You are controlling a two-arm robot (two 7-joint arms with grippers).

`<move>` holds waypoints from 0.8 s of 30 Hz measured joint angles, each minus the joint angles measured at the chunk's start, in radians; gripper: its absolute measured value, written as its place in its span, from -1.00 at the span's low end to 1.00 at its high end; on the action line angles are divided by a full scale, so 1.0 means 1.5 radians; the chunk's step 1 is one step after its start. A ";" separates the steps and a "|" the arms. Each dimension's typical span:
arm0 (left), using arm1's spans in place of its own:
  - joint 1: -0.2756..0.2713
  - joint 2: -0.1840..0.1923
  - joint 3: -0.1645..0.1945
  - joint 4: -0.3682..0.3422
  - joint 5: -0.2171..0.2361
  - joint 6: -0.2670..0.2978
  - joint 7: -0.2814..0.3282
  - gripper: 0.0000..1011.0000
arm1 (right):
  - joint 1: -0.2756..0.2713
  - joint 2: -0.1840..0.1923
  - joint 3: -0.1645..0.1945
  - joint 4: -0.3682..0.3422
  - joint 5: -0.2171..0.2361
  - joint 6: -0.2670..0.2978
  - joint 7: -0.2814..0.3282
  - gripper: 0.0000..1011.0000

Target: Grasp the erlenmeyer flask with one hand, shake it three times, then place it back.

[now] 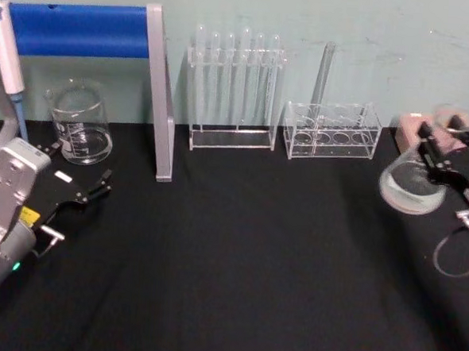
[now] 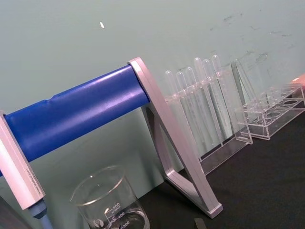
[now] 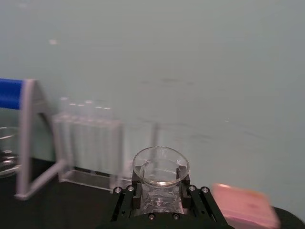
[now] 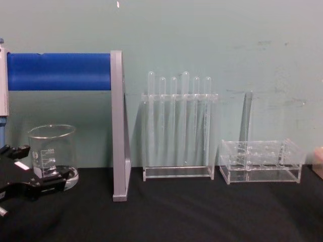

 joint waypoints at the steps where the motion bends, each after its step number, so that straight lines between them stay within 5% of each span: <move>1: 0.000 0.000 0.000 0.000 0.000 0.000 0.000 0.98 | 0.008 -0.001 -0.010 0.005 0.000 0.000 0.015 -0.11; 17: 0.000 0.000 0.000 0.000 0.000 0.000 0.000 0.98 | 0.089 0.012 -0.143 0.047 0.026 -0.009 0.167 -0.11; 24: 0.000 0.000 0.000 0.000 0.000 0.000 0.000 0.98 | 0.103 0.023 -0.170 0.053 0.040 -0.012 0.189 -0.11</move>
